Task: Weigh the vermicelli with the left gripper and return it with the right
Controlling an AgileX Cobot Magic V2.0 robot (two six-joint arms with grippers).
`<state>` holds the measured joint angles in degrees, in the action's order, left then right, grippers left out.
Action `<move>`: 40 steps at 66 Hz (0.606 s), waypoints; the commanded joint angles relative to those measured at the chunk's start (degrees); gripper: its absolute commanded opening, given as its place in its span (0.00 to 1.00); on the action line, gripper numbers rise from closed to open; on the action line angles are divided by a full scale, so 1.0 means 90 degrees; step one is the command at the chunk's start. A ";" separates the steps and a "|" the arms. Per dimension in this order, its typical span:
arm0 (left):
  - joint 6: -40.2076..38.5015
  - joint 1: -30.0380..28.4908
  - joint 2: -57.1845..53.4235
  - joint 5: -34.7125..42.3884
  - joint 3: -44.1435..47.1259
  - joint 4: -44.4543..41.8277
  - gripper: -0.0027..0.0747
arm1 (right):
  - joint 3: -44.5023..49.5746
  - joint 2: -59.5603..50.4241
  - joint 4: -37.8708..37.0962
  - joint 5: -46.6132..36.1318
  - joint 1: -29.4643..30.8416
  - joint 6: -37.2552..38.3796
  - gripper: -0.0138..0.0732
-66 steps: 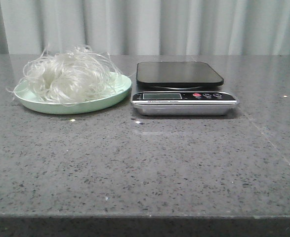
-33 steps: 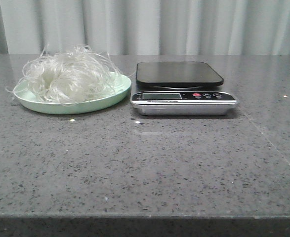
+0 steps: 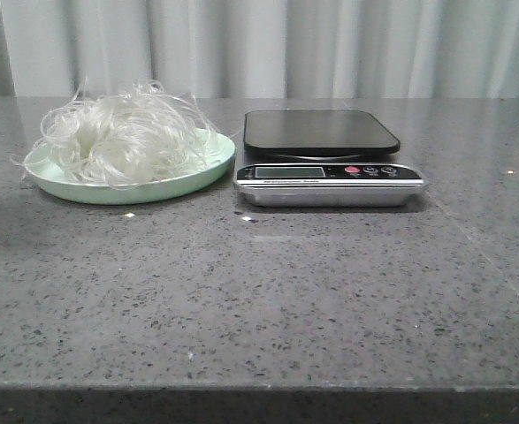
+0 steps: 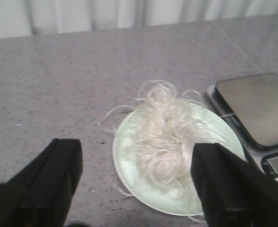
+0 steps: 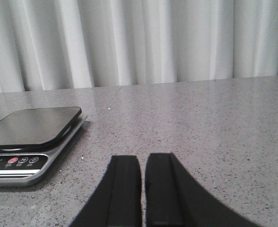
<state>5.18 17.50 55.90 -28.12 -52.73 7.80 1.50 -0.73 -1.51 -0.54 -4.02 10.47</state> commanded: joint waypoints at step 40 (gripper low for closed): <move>-0.0078 0.0499 0.3803 -0.2213 -0.3141 0.0290 0.74 | -0.0040 -0.0095 0.0030 -0.0527 0.0042 -0.0048 0.39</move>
<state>5.18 21.57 89.11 -46.48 -76.63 9.41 1.50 -0.73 -1.51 -0.54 -4.02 10.47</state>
